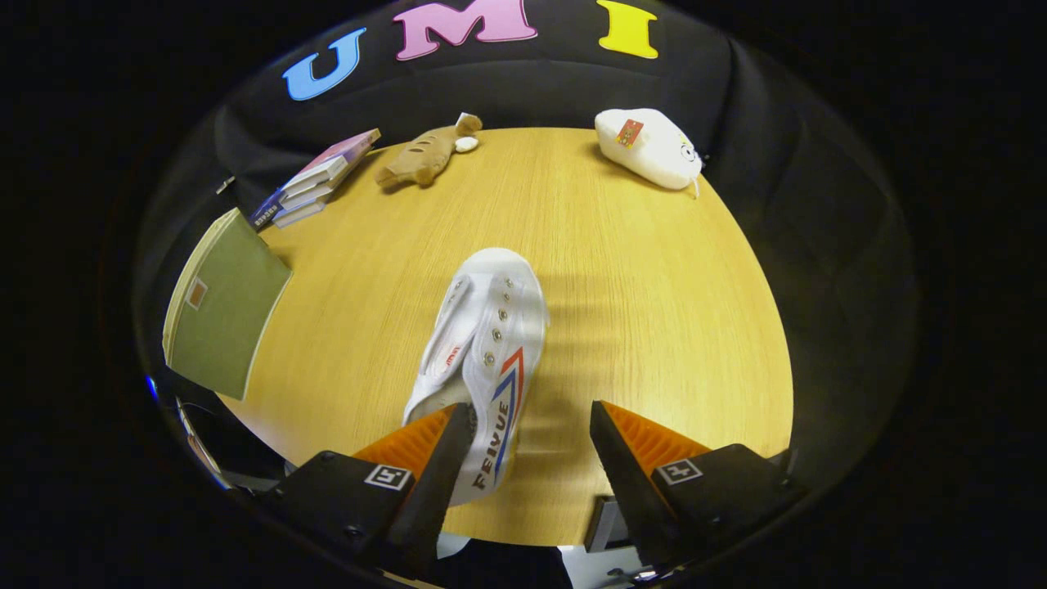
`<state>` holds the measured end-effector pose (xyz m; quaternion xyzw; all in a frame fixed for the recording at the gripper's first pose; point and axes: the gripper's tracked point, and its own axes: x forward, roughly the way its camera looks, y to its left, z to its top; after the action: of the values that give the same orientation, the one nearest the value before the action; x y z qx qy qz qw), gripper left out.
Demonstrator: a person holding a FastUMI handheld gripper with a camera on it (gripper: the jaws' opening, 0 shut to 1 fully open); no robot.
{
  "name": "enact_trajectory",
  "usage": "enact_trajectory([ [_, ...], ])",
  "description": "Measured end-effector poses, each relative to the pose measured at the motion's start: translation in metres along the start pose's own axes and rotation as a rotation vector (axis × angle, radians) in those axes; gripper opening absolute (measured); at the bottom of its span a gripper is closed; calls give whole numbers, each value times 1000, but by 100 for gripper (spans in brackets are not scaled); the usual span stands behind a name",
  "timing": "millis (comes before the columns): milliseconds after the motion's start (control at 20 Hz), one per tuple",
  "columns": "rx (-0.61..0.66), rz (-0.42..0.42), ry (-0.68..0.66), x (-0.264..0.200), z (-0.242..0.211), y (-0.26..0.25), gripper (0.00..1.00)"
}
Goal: Open the storage box then place both shoes into the box .Put the left shoe in first, then the right shoe, with the right side of both shoes facing outward in a uniform manner.
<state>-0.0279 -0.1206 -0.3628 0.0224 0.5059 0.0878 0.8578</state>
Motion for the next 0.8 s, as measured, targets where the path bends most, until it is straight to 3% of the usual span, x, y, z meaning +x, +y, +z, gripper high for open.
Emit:
enact_trajectory([
  [300, 100, 48, -11, 33, 15, 13, 71],
  [400, 88, 26, -9, 37, 16, 13, 48],
  [500, 99, 19, -11, 36, 16, 10, 42],
  [750, 157, -1, -11, 35, 18, -8, 5],
  [800, 159, 4, -12, 35, 18, -8, 5],
])
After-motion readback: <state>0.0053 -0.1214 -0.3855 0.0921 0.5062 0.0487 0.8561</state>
